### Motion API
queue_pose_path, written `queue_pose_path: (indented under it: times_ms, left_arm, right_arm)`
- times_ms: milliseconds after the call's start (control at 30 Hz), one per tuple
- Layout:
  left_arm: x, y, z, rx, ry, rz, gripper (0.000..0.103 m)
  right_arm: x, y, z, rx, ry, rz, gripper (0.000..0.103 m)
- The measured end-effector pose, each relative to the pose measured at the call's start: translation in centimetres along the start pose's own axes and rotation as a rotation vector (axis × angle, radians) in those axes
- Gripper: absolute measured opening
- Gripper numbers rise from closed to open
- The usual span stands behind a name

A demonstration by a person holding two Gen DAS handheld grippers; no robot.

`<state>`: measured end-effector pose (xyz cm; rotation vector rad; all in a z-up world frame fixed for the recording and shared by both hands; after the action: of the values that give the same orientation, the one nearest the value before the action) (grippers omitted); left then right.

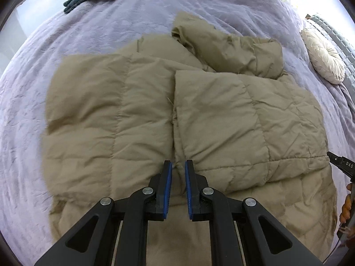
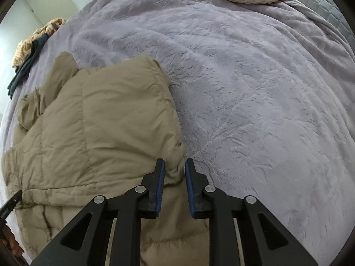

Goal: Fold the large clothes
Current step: 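Pinch the folded panel edge with the left gripper and smooth it flat, then open both grippers and move them to the jacket hem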

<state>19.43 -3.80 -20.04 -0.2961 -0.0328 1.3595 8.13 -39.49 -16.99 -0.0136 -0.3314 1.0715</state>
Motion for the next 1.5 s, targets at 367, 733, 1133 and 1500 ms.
queue_pose_path:
  times_ms: [367, 733, 1133, 1500]
  left_arm:
    - [1.6, 3.3, 4.2, -0.010, -0.007, 0.041, 0.013]
    - [2.3, 8.6, 9.2, -0.027, 0.040, 0.065, 0.099]
    - [3.8, 13.6, 12.0, 0.068, -0.036, 0.045, 0.100]
    - [4.4, 16.0, 12.8, 0.142, -0.040, 0.030, 0.100]
  right_arm:
    - [0.0, 4.4, 4.0, 0.035, -0.099, -0.069, 0.035]
    - [3.2, 10.0, 6.8, 0.130, -0.174, -0.015, 0.047]
    - [4.7, 13.4, 10.3, 0.163, -0.220, -0.012, 0.076]
    - [4.7, 15.4, 12.3, 0.168, -0.263, -0.037, 0.103]
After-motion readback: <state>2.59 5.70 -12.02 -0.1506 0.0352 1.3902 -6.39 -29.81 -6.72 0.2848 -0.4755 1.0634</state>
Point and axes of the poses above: each gripper's, at about its wrist camera, not at the fingertips, and z roughly against the way its jaws point, x to its left, y to its underside, the point moved 2 cm from there along -z, roughly the way its jaws point, and after that the axes turned 8 degrees about x, right-handed, at the moved point
